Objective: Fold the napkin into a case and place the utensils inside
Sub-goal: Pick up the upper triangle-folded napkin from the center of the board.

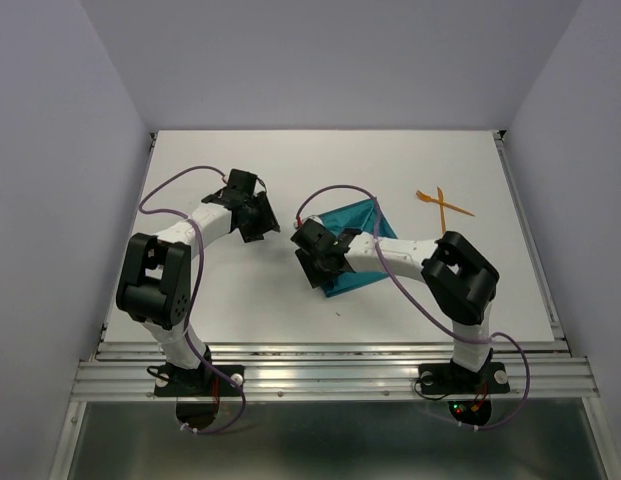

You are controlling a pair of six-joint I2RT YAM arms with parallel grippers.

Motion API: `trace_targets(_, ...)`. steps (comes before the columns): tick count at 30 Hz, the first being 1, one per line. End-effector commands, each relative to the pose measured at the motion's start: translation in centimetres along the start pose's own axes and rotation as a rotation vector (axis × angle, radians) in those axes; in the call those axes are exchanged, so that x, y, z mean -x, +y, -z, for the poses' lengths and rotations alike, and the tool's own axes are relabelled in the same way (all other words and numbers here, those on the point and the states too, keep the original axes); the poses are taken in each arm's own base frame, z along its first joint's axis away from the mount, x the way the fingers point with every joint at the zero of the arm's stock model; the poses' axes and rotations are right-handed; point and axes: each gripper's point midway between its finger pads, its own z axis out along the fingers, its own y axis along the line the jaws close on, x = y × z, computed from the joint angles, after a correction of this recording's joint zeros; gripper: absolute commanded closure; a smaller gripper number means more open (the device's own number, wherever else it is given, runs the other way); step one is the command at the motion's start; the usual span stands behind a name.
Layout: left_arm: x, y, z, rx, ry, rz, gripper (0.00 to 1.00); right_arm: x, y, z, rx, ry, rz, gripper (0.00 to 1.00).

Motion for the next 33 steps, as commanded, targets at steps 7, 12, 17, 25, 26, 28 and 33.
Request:
trace_targets(7, 0.2, -2.3, 0.7, -0.121, 0.014, -0.005, 0.40, -0.2, 0.3, -1.0, -0.047, -0.017, 0.021, 0.70)
trace_targets(12, -1.3, -3.6, 0.8, -0.227, 0.063, -0.012, 0.18, 0.6, 0.4, -0.7, -0.040, -0.052, 0.012, 0.96)
trace_targets(17, -3.0, -3.6, 0.4, -0.278, 0.115, -0.017, 0.12, 1.2, 1.1, -0.1, 0.015, -0.099, 0.011, 0.99)
trace_targets(25, -4.2, -4.0, -0.6, -0.334, 0.162, -0.018, 0.12, 2.2, 1.6, 1.3, 0.071, -0.158, 0.016, 0.99)
trace_targets(26, -4.2, -4.1, -0.6, -0.343, 0.163, -0.020, 0.12, 2.3, 1.7, 1.4, 0.078, -0.162, 0.016, 0.99)
trace_targets(28, -4.4, -4.4, -0.8, -0.365, 0.174, -0.024, 0.12, 2.7, 2.0, 1.8, 0.095, -0.180, 0.012, 0.99)
trace_targets(33, -4.6, -4.7, -1.4, -0.393, 0.187, -0.034, 0.12, 3.1, 2.0, 2.3, 0.100, -0.196, 0.006, 0.99)
